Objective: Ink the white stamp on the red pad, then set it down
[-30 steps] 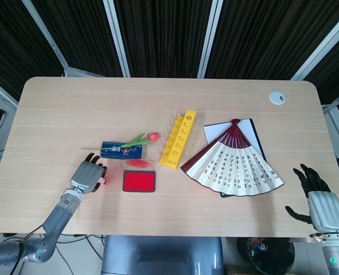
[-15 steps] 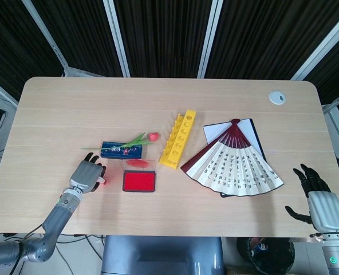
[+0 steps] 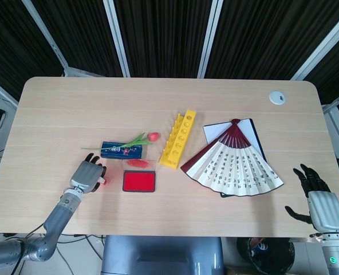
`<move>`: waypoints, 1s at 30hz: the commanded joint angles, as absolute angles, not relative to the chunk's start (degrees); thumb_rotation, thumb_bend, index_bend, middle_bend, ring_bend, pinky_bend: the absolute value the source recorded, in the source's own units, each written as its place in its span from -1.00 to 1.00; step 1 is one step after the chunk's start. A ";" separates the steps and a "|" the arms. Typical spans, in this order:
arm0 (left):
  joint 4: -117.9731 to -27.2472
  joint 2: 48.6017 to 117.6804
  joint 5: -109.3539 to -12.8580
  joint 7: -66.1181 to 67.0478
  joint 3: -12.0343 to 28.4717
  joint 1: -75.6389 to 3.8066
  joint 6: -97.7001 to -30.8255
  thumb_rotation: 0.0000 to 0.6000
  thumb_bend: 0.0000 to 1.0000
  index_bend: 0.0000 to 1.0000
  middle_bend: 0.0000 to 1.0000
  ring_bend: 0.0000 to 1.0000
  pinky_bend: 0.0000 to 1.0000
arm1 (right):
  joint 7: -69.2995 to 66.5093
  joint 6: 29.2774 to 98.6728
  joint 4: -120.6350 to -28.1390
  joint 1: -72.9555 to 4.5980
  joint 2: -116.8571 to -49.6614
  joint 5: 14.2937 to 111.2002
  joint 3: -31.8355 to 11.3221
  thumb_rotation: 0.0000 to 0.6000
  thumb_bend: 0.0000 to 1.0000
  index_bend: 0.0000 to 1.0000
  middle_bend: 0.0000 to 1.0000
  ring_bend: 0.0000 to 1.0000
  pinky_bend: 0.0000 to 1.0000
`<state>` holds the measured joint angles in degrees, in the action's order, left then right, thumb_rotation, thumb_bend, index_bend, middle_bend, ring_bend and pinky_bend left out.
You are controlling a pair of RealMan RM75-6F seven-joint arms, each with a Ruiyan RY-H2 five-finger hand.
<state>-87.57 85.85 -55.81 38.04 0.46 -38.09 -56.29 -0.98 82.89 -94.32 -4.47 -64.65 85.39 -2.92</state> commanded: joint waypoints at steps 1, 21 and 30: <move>-87.52 85.88 -55.87 38.00 0.38 -38.08 -56.30 1.00 -0.39 -0.01 -0.13 -0.73 -0.80 | -1.10 82.87 -94.41 -4.46 -64.65 85.31 -2.94 1.00 -0.50 -0.75 -1.00 -1.00 -0.61; -86.56 86.78 -58.20 36.35 0.61 -36.99 -59.13 1.00 -0.09 0.29 0.19 -0.39 -0.43 | -1.56 82.57 -95.03 -4.40 -64.49 84.84 -2.97 1.00 -0.50 -0.75 -1.00 -1.00 -0.61; -90.76 86.87 -60.58 35.54 1.31 -35.65 -62.76 1.00 -0.08 0.34 0.26 -0.13 -0.03 | -1.64 82.60 -95.12 -4.37 -64.41 84.86 -2.96 1.00 -0.49 -0.75 -1.00 -1.00 -0.62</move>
